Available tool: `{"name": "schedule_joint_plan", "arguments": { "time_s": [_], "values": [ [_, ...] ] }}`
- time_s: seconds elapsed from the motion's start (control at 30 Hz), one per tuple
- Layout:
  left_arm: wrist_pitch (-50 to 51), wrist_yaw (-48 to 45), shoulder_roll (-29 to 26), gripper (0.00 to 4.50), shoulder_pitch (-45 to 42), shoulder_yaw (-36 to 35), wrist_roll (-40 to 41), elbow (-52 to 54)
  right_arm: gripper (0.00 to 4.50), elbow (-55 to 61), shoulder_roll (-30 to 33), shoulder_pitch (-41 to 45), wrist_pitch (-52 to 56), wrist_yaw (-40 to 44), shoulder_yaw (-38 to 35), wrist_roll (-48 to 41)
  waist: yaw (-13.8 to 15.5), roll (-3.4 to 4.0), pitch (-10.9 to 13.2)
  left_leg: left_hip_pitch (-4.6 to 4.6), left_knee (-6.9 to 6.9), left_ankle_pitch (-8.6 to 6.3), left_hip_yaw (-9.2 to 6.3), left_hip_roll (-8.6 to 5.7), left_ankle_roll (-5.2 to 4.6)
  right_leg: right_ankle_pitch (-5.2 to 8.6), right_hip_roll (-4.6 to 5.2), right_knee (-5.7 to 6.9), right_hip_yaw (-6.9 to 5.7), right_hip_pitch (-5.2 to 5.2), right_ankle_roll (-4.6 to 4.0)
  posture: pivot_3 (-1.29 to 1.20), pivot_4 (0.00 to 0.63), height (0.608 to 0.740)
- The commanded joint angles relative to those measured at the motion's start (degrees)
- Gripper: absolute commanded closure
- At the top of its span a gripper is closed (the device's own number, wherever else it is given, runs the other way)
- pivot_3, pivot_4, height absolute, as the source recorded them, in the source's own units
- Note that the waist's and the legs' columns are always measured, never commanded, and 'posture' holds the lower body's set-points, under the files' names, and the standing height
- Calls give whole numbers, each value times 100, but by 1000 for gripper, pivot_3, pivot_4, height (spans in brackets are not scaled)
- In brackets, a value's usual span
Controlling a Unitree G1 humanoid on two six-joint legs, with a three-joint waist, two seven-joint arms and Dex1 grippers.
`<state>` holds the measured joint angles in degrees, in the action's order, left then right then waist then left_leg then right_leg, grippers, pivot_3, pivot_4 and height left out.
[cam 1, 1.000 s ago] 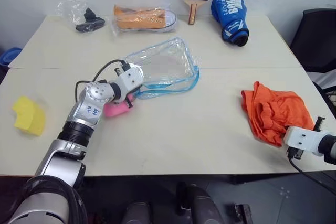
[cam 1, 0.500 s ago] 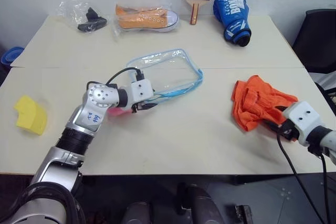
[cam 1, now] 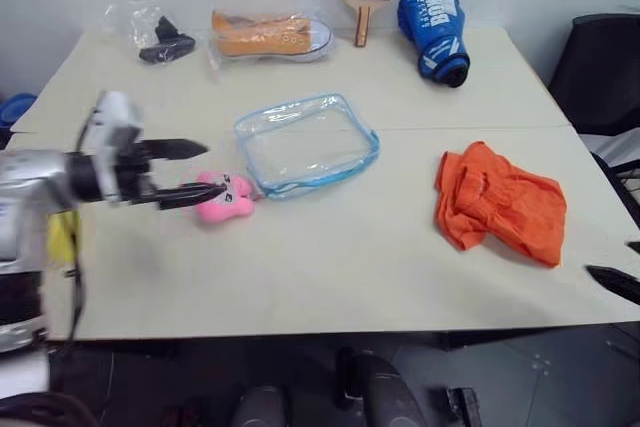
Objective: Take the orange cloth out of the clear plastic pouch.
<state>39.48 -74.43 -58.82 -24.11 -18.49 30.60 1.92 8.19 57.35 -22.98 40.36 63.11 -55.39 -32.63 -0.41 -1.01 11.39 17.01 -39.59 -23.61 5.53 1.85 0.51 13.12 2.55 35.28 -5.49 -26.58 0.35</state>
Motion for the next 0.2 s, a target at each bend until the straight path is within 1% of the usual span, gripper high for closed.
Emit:
{"name": "schedule_joint_plan", "arguments": {
  "time_s": [0.03,0.1,0.2],
  "values": [
    [41,-578,-458,23,729,-554,246,154,0,-365,208,-94,-257,416,-220,86,22,-1,0,1,0,-3,-2,-1,-5,4,-1,-4,0,0,2,0,150,740],
    [63,-617,-569,23,978,-745,331,131,0,-544,259,47,-356,423,-115,114,41,-1,1,7,1,-13,-3,0,-24,7,-7,-23,4,1,3,0,150,740],
    [-231,-492,-575,23,1164,-783,179,191,0,-743,333,389,-454,339,197,169,61,-2,2,12,1,-16,-5,-6,-32,5,-2,-33,7,2,5,0,150,740]
  ]
}}
